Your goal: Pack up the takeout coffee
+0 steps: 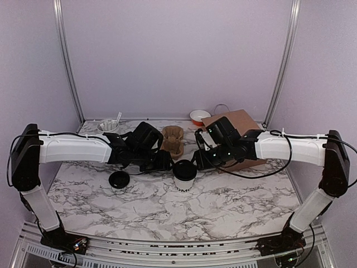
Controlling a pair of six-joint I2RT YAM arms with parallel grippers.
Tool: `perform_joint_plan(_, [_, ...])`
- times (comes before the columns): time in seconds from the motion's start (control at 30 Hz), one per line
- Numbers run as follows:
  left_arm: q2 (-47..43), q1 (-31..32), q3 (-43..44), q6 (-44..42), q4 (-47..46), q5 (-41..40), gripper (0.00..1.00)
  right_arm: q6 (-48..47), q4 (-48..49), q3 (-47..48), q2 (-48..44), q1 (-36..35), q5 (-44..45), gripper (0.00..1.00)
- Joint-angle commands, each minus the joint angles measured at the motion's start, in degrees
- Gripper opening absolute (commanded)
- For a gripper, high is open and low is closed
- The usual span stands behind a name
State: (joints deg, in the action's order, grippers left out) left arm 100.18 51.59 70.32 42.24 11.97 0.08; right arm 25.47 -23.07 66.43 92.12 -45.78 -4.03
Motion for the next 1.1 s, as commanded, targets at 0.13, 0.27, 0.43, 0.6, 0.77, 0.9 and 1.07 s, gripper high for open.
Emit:
perform_joint_plan(0.13, [1.2,0.0,0.2,0.0,-0.1,0.7,0.59,0.6,0.1,-0.7,-1.2,-1.0,0.3,0.37])
perform_joint_plan(0.27, [1.5,0.0,0.1,0.1,-0.2,0.8,0.59,0.8,0.3,-1.0,-1.2,-1.1,0.2,0.31])
perform_joint_plan(0.43, [1.8,0.0,-0.3,0.0,-0.2,0.9,0.59,0.8,0.7,-1.2,-0.7,-1.4,-0.3,0.25])
perform_joint_plan(0.6, [1.9,0.1,-1.1,0.2,-0.4,0.8,0.59,0.8,1.0,-1.4,-0.4,-1.7,-0.4,0.22])
perform_joint_plan(0.77, [2.2,0.3,-2.5,0.5,-0.5,0.9,0.58,0.9,1.6,-1.9,-0.3,-1.8,-0.9,0.21])
perform_joint_plan(0.9, [2.4,0.3,-3.9,0.7,-0.6,0.8,0.58,1.3,2.3,-2.9,-0.3,-1.9,-1.0,0.20])
perform_joint_plan(1.07, [2.8,0.8,-6.0,1.3,-0.6,0.4,0.58,1.8,3.0,-4.0,-0.2,-1.9,-1.3,0.20])
